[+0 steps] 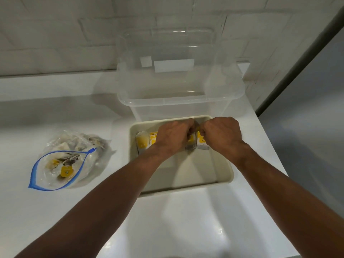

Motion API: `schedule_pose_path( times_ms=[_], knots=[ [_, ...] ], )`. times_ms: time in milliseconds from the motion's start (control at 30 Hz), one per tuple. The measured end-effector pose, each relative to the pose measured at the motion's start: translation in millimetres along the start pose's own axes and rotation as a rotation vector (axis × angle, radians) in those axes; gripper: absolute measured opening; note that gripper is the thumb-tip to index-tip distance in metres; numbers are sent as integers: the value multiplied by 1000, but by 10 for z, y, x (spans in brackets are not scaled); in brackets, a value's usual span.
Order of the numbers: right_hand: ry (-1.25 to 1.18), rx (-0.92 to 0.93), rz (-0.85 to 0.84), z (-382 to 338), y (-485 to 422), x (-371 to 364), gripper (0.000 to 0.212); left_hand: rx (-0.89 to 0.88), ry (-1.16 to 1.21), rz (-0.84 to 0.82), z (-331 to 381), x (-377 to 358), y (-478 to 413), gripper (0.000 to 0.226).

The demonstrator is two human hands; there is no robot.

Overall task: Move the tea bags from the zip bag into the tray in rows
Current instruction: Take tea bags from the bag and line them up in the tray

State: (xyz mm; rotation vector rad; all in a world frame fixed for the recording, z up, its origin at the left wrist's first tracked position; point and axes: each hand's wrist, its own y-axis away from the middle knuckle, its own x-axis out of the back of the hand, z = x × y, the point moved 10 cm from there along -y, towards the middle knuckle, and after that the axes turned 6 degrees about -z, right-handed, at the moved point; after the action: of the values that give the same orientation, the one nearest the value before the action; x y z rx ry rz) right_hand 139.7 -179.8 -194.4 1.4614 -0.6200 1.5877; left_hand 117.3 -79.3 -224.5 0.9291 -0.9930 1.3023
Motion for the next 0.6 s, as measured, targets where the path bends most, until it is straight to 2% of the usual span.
schedule_pose_path(
  times_ms=[233,467,600],
  knots=[
    [94,-17,99,-72,17,-14,4,-84,-117,71,88,33,23,27],
    [155,-19,86,-134,40,51,13,-44,-159,42,89,72,68,31],
    [192,-41,88,-163,38,63,15,-66,-202,101,136,156,122,16]
  ],
)
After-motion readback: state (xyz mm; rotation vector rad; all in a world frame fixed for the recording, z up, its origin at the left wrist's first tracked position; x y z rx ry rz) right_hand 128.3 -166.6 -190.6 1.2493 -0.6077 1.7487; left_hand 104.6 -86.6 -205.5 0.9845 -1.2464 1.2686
